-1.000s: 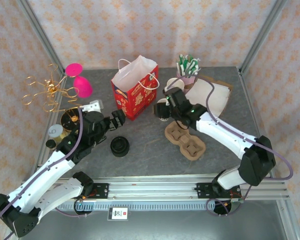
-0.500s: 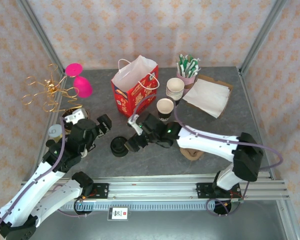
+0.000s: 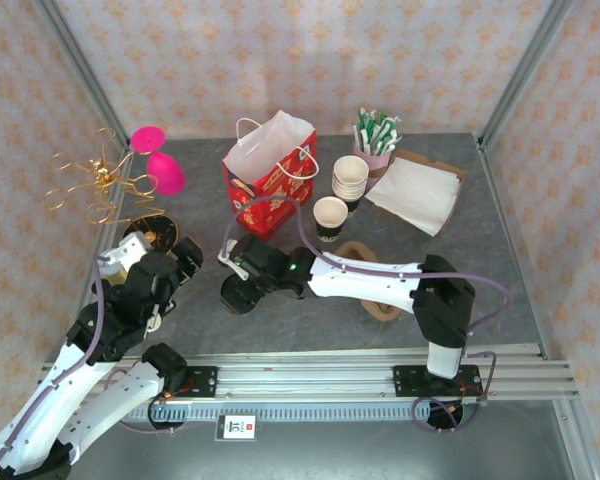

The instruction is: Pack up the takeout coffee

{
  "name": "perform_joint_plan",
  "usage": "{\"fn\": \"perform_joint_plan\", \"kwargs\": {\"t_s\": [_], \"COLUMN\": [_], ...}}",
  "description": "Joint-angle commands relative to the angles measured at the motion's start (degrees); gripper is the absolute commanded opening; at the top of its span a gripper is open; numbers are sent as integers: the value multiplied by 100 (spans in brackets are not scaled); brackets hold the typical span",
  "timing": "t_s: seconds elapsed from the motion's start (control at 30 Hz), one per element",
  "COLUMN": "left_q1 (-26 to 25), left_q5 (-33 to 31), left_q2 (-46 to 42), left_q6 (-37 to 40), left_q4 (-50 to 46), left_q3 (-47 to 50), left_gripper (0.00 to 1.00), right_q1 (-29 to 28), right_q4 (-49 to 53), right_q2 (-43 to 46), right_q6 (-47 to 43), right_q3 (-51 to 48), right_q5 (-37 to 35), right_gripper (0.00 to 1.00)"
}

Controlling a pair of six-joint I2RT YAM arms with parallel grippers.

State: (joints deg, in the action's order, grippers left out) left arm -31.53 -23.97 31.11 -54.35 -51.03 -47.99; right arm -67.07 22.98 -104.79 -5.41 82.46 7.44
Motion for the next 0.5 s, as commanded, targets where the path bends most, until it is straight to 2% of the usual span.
{"fn": "perform_joint_plan", "kwargs": {"t_s": [0.0, 0.47], "left_q1": [-39, -38], "left_q5": [-362, -638], "left_q2": [-130, -389], "left_q6": [-191, -332], "left_q4": [-451, -621], "left_q3": [-211, -231], "left_gripper": [99, 99], "right_q1": [-58, -286], "right_q4": [342, 640], "right_q2": [-246, -1005], "right_q6": [136, 669], "right_q3": [269, 885], "right_q5": [-590, -1113], "right_gripper": [100, 100]}}
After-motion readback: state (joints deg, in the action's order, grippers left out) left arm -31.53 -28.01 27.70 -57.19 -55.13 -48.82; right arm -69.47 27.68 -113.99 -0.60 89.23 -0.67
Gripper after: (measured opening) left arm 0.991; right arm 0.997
